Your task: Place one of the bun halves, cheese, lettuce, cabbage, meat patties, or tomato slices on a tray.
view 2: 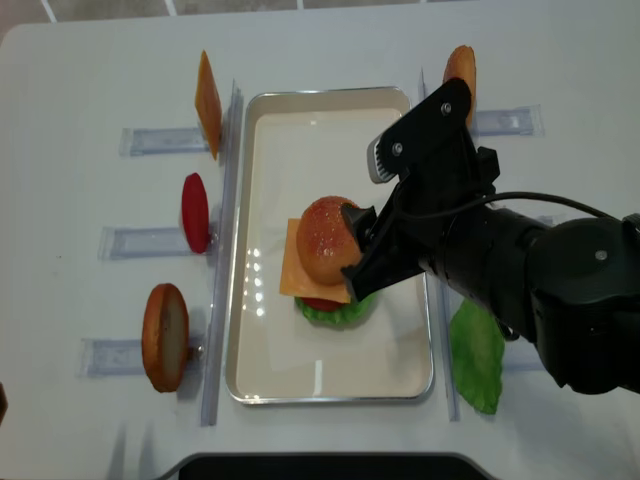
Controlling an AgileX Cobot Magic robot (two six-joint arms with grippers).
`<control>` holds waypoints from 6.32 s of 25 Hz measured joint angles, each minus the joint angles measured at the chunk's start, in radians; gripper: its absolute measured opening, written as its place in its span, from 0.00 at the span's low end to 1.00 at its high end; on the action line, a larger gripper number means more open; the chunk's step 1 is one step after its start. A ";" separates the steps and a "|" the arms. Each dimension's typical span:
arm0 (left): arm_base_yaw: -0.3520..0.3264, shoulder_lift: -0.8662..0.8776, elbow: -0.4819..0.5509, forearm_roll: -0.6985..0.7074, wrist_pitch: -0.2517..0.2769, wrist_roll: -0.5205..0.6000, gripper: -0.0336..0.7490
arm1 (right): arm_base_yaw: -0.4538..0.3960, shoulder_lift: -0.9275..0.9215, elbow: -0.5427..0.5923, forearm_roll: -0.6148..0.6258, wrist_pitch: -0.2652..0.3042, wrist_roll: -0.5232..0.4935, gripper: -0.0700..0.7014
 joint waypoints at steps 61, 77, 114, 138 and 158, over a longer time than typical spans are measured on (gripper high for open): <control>0.000 0.000 0.000 0.000 0.000 -0.005 0.40 | -0.349 -0.032 0.002 -1.103 0.349 0.874 0.56; 0.000 0.000 0.000 0.000 0.000 -0.006 0.40 | -0.817 -0.386 0.002 -1.671 0.815 1.288 0.50; 0.000 0.000 0.000 0.000 0.000 -0.007 0.40 | -0.981 -1.358 0.183 -1.766 1.482 1.623 0.46; 0.000 0.000 0.000 0.000 0.000 -0.007 0.40 | -0.981 -1.358 0.219 -1.715 1.416 1.562 0.46; 0.000 0.000 0.000 0.000 0.000 -0.008 0.40 | -0.981 -1.358 0.219 -1.714 1.416 1.562 0.46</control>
